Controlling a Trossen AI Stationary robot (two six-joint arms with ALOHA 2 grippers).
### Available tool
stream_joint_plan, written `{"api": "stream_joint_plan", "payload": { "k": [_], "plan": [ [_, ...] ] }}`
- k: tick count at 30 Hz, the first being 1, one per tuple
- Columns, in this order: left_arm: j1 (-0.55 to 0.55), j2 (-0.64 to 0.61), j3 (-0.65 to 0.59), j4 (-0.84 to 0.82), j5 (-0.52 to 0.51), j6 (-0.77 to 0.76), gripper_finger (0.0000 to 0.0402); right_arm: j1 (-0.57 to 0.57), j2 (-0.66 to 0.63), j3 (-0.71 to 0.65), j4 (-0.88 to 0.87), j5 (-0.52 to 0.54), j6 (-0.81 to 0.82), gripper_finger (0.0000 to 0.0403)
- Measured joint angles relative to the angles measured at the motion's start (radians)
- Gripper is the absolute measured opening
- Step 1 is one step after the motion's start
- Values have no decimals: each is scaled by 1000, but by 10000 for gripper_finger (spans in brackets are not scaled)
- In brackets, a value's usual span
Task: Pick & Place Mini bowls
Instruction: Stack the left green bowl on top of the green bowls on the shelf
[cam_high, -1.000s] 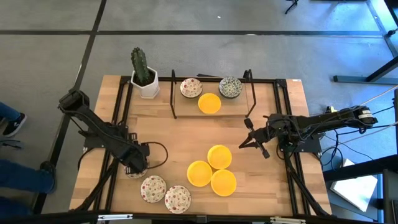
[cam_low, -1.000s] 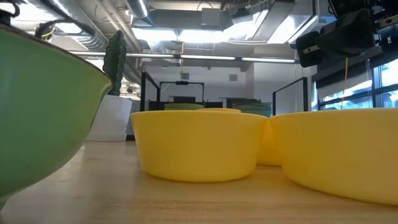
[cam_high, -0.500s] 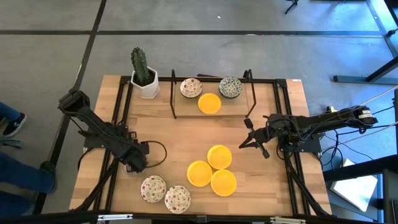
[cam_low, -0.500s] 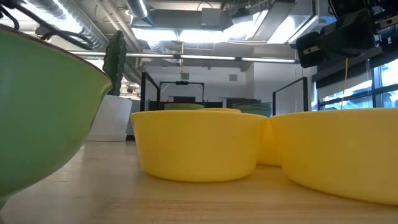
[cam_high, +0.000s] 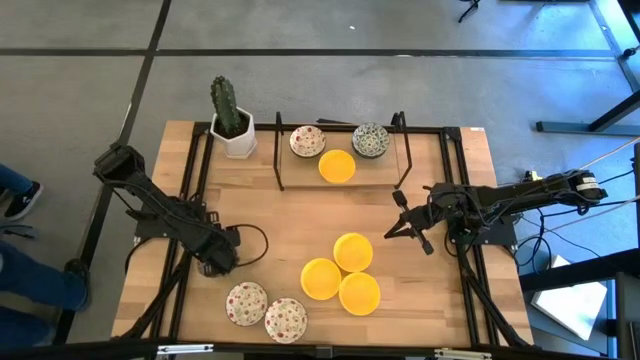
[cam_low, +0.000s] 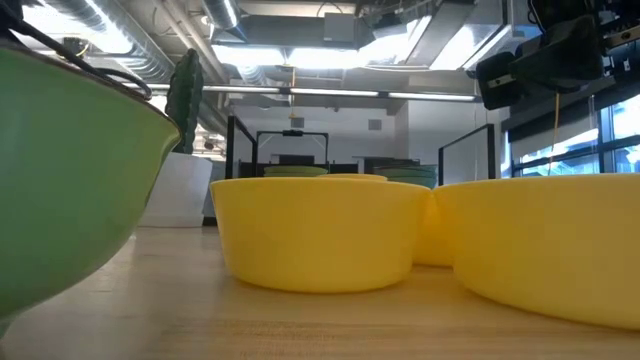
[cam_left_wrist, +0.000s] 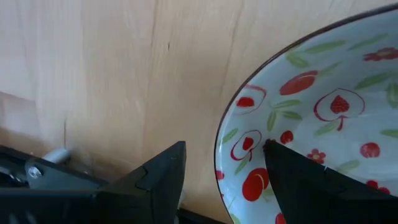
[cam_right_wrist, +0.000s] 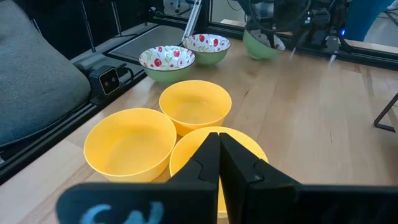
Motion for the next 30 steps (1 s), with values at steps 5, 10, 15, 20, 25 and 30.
{"api": "stream_joint_plan", "payload": {
  "k": [5, 10, 15, 20, 25, 30],
  "plan": [
    [0, 0, 2, -4, 21, -61, 212, 0, 0, 0, 0, 0, 0, 6],
    [-3, 0, 46, -6, 24, -61, 212, 0, 0, 0, 0, 0, 0, 6],
    [-3, 0, 99, -10, 17, -28, 212, 0, 0, 0, 0, 0, 0, 6],
    [-2, 0, 103, -24, 58, -16, 212, 0, 0, 0, 0, 0, 0, 6],
    [0, 0, 103, -83, 59, 5, 212, 0, 0, 0, -10, 0, 0, 6],
    [0, 0, 103, -86, 49, 10, 212, 0, 0, 0, -15, 0, 0, 6]
  ]
}}
